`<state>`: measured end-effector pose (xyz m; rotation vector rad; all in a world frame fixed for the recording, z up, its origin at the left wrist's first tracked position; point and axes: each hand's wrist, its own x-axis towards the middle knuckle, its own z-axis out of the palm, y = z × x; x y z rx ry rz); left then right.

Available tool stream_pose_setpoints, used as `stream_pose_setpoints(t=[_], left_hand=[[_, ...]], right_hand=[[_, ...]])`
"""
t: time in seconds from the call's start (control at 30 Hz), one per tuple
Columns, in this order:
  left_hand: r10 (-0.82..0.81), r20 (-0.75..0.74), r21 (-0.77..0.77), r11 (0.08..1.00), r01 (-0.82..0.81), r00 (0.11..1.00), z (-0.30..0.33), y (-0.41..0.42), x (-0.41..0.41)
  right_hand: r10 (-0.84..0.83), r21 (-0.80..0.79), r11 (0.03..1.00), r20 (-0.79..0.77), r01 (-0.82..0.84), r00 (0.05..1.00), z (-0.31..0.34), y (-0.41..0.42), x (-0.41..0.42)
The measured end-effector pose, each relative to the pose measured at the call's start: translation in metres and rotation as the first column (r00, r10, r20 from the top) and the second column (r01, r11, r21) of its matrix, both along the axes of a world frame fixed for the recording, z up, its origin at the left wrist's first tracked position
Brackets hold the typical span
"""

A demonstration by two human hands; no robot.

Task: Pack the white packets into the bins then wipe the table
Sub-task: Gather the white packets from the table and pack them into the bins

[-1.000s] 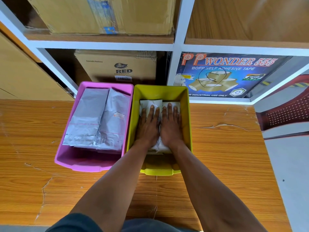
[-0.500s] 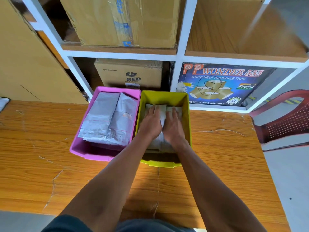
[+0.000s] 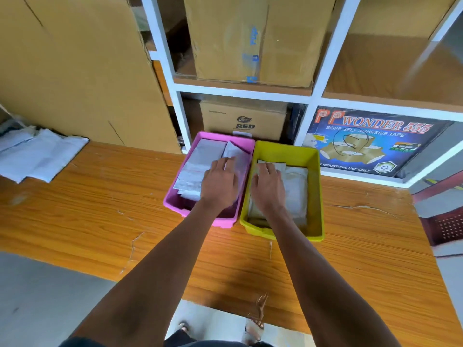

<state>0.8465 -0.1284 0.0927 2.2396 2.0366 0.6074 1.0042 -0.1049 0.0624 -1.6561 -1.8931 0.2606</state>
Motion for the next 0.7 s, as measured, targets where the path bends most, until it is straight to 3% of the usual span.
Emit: stream_pose_setpoints(t=[0.23, 0.47, 0.7], left_hand=[[0.101, -0.064, 0.089, 0.991, -0.095, 0.993, -0.009, -0.048, -0.113], [0.244, -0.036, 0.030, 0.969, -0.244, 0.969, -0.030, -0.122, -0.274], [0.409, 0.047, -0.119, 0.908, -0.401, 0.911, -0.056, -0.193, -0.404]], right_hand=[[0.159, 0.128, 0.978, 0.042, -0.164, 0.986, 0.001, -0.040, -0.111], [0.268, 0.192, 0.945, 0.017, -0.266, 0.963, -0.006, -0.096, -0.262], [0.386, 0.065, 0.919, 0.047, -0.388, 0.921, -0.034, -0.144, -0.384]])
